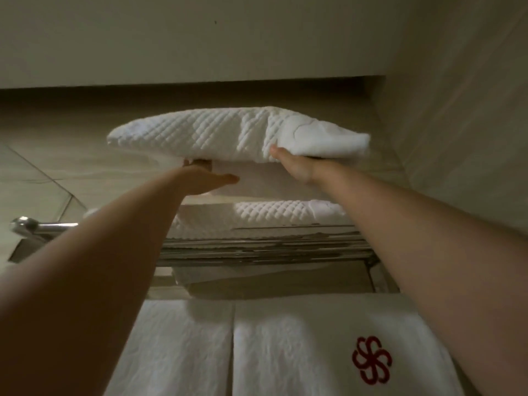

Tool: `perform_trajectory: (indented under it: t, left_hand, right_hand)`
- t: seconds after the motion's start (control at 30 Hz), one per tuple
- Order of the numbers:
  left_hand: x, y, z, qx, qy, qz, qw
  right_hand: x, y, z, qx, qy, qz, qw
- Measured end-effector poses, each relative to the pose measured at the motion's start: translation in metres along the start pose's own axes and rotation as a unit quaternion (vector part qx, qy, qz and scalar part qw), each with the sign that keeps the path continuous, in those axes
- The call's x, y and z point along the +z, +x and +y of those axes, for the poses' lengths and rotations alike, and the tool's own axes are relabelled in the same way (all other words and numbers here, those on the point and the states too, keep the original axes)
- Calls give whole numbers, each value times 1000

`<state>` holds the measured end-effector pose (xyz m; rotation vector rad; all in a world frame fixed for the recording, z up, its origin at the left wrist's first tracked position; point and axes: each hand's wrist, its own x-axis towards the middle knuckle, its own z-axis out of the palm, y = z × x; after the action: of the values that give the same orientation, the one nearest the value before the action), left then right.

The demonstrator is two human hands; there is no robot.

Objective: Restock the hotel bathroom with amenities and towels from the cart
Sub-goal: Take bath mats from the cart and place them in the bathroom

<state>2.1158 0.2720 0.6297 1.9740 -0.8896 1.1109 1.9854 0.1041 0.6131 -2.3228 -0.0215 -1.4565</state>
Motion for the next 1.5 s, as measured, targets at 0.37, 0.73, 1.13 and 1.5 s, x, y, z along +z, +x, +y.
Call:
perform_trajectory:
  t: [0.37, 0.73, 1.13, 1.5]
  left_hand:
    - [-10, -28, 9, -114, 133, -224, 959]
    - [-2, -81, -8, 81, 209, 19, 974]
    - [16, -117, -26, 196, 40, 233, 952]
    - [24, -113, -24, 153, 17, 259, 954]
  right_hand:
    - [10, -12, -1, 65, -151, -125, 978]
    - [8, -26, -1, 150, -120, -134, 972]
    - [15, -107, 16, -366, -334, 300, 815]
    - [-6, -59, 13, -184, -406, 151, 882]
